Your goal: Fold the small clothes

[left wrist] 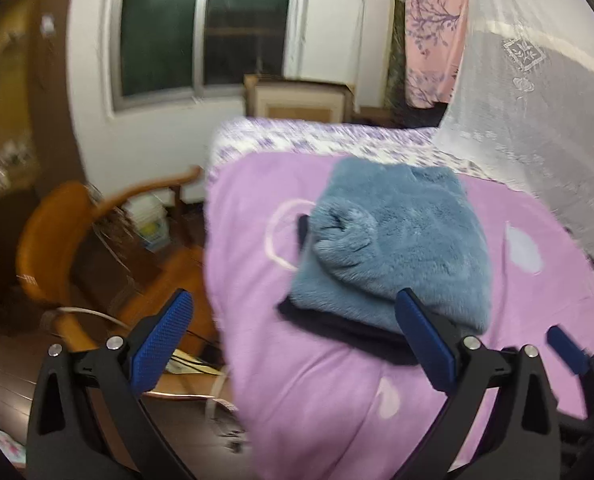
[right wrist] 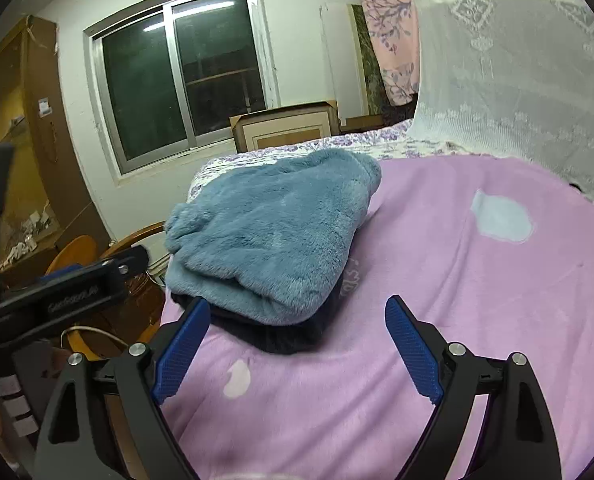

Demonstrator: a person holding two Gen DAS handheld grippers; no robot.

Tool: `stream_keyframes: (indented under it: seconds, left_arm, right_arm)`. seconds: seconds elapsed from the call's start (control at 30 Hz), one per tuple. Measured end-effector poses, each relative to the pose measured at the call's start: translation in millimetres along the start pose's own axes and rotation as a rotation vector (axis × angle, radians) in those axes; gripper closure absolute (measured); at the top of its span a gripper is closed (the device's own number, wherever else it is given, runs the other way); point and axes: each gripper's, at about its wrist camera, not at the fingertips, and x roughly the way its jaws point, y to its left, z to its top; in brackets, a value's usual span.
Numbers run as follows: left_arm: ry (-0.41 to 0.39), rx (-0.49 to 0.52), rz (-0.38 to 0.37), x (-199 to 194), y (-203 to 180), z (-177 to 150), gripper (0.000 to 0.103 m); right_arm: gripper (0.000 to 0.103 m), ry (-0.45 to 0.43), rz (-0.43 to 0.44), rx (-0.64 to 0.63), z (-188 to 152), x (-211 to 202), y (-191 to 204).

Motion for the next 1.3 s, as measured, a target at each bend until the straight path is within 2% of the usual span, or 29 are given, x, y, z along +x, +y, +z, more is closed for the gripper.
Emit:
stream_keyframes:
  seconds: [0.3, 0.47, 0.63, 0.77, 0.93, 1.1, 1.3]
  left_arm:
    - [-0.099, 0.042, 0.052, -86, 7, -16, 0.005]
    - [-0.129, 0.061, 0.026, -112, 0, -23, 0.005]
    - [-0.161, 0.102, 0.008, -122, -12, -27, 0.005]
    - [-0.171, 0.115, 0.006, -126, -14, -28, 0.005]
    - [-0.171, 0.124, 0.089, -118, -9, -30, 0.005]
    - [-0.127, 0.088, 0.052, -110, 3, -28, 0.005]
    - [-0.123, 0.074, 0.036, -119, 6, -31, 0.005]
  right_arm:
    - [0.007, -0.089, -0.032, -0.043, -11, -69, 3]
    - [0.007, -0.130, -0.051, -0.072, -16, -98, 9]
    - [0.004, -0.163, -0.084, -0.069, -17, -116, 4]
    - [0.004, -0.160, -0.071, -0.018, -17, -121, -6]
    - [0.004, -0.136, -0.037, 0.038, -19, -116, -9]
    - [0.004, -0.115, -0.071, 0.010, -26, -108, 6]
    - [0.004, -0.095, -0.043, -0.007, -32, -111, 18]
